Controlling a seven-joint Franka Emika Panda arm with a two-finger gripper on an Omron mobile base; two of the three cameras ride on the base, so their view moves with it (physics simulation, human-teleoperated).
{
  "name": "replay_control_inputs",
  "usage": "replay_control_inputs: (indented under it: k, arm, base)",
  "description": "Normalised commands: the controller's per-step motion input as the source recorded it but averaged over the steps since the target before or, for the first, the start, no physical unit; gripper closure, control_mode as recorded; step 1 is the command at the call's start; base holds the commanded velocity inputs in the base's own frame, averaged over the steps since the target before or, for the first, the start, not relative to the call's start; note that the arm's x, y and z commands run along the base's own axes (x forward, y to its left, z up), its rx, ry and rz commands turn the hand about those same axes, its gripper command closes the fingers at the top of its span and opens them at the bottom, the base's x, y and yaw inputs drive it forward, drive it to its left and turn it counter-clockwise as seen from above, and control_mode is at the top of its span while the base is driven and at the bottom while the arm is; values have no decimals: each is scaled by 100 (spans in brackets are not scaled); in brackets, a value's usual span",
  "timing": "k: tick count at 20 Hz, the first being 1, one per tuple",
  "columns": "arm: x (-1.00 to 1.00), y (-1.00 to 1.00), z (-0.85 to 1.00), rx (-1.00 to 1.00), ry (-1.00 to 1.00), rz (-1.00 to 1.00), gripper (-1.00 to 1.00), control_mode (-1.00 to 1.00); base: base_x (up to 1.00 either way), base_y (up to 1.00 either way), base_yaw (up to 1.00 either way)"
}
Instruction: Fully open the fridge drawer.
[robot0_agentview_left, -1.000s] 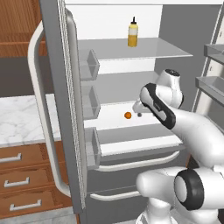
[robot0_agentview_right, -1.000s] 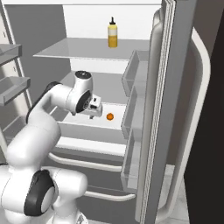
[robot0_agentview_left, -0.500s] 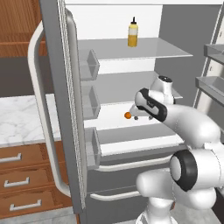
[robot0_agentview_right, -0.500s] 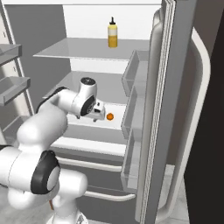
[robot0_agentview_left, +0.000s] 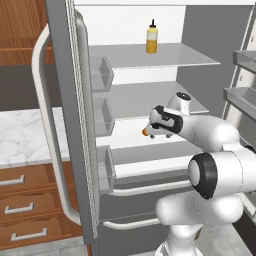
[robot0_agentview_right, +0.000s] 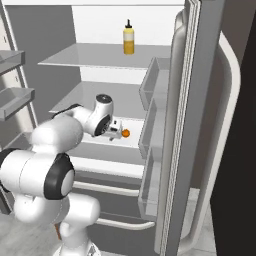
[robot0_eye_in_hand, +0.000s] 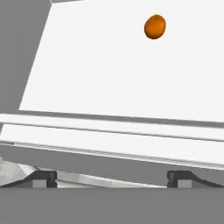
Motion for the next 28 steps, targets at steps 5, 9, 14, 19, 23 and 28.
replay_control_inputs:
  k: [5, 9, 14, 19, 23, 28]
  arm:
    - [39, 0, -28, 0, 0, 0, -100, -100]
    - [39, 0, -24, 0, 0, 0, -100, -100]
    - [38, 0, -21, 0, 0, 0, -100, -100]
    - [25, 0, -26, 0, 0, 0, -100, -100]
    - [4, 0, -31, 0, 0, 0, -100, -100]
    - [-13, -1, -28, 0, 8, 1, -100, -100]
  base:
    - [0, 0, 0]
    - [0, 0, 0]
    - [0, 0, 0]
    - [0, 0, 0]
    - [0, 0, 0]
    - [0, 0, 0]
